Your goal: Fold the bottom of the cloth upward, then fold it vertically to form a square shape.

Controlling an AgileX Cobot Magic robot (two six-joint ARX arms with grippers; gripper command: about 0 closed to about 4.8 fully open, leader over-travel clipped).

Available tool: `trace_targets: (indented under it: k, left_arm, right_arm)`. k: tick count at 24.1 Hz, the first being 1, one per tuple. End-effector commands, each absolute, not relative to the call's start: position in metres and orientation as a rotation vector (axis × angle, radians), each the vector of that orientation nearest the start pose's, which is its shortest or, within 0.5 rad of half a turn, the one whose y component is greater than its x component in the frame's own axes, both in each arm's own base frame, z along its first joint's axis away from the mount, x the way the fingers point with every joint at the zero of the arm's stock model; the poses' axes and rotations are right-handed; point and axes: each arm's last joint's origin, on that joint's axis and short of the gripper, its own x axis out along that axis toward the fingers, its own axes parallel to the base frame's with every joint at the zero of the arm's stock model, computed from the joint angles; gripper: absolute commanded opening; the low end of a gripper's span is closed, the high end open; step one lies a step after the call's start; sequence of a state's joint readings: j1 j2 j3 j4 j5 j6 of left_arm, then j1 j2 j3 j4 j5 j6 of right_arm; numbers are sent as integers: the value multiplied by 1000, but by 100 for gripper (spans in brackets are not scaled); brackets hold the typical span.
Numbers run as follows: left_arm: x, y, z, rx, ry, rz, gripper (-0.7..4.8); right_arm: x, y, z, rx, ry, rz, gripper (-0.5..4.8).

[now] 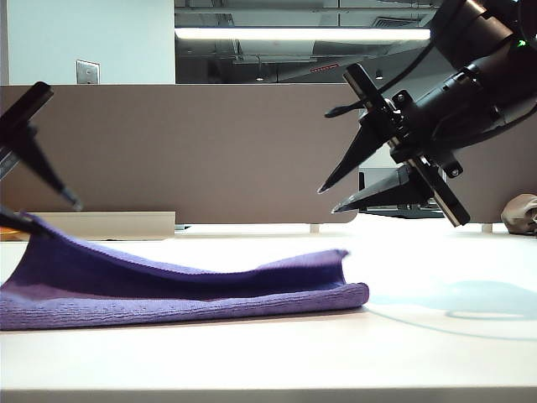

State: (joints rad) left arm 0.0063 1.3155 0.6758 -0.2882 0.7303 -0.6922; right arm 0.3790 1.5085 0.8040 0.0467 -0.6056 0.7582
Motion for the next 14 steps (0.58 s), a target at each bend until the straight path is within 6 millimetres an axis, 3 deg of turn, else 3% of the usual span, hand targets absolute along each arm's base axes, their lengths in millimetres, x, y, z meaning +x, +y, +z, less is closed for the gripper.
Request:
trace_targets:
  k: [1,4,9,14]
  left_arm:
    - [243,-18,194,-946,1061,-376,194]
    - [244,-18,195,-937,1037,-370,193]
    - [247,-17,196,-937,1004,-342,192]
    - [248,-17,196,-937,1000,-343,192]
  right_arm:
    - [276,128,202,740,983,669,119]
    - [275,128,202,744,993,682,126]
    - [269,126,195,707,1073,663,184]
    - [265,124,190,658,1117,640,186]
